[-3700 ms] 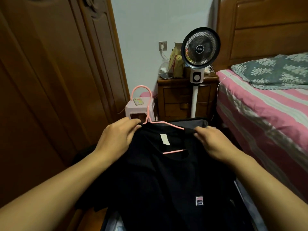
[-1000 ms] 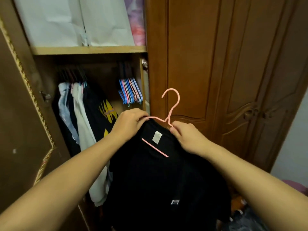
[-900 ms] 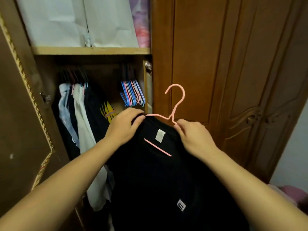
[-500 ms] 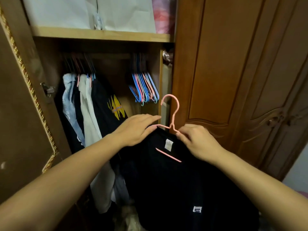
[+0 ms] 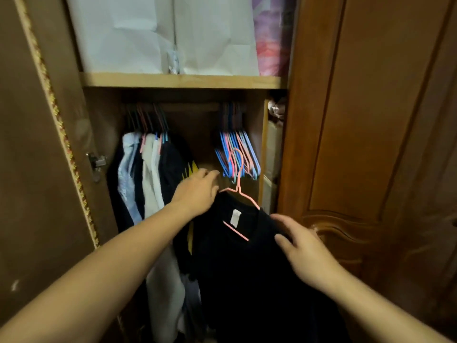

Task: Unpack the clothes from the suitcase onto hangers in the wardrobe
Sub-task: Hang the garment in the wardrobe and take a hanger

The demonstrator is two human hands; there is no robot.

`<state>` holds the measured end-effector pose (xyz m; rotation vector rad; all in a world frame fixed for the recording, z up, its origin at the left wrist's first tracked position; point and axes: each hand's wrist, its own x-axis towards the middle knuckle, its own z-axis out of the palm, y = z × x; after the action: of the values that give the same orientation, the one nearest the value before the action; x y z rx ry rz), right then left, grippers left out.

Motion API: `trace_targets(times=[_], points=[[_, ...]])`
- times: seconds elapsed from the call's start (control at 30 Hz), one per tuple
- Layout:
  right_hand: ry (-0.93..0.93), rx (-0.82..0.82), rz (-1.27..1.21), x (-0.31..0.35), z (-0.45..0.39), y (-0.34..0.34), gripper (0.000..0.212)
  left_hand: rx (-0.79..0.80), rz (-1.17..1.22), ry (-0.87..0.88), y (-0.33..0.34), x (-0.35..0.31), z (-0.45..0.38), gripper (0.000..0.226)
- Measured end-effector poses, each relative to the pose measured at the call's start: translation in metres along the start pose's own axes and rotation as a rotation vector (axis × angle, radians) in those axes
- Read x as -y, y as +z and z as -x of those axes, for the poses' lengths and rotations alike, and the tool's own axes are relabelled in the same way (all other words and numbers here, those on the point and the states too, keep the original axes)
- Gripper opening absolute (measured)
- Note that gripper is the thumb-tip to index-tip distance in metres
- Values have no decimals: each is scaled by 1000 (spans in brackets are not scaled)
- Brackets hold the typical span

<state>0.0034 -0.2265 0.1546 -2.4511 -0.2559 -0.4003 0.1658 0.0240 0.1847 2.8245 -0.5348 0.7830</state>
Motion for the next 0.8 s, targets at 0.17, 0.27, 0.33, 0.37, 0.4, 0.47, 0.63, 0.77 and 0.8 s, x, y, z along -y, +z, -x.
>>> trace_targets(times=[0.17,0.27,0.33,0.37,0.4,0.47,0.63,0.77,0.8], points=[[37,-45,-1,35,-59,23,42,-309,-371,-149,-84,85,-19,70],[19,-159,71,60,-107,28,43,-311,-474,-233,-128,123,-33,87],[3,-197,81,75,-139,37,42,-291,-484,-246,-142,131,-48,96],[-10,-196,75,82,-153,43,42,-284,-505,-238,-144,132,-57,99],[-21,-193,59,87,-164,50,42,-270,-527,-235,-144,132,-64,102],[-23,-207,11,95,-184,61,41,-248,-528,-261,-138,134,-75,107],[-6,-305,-79,110,-258,74,38,-189,-522,-272,-133,142,-80,115],[25,-260,-61,115,-326,92,38,-135,-492,-236,-143,146,-80,109],[40,-212,-54,115,-336,101,39,-123,-492,-237,-145,146,-79,106]])
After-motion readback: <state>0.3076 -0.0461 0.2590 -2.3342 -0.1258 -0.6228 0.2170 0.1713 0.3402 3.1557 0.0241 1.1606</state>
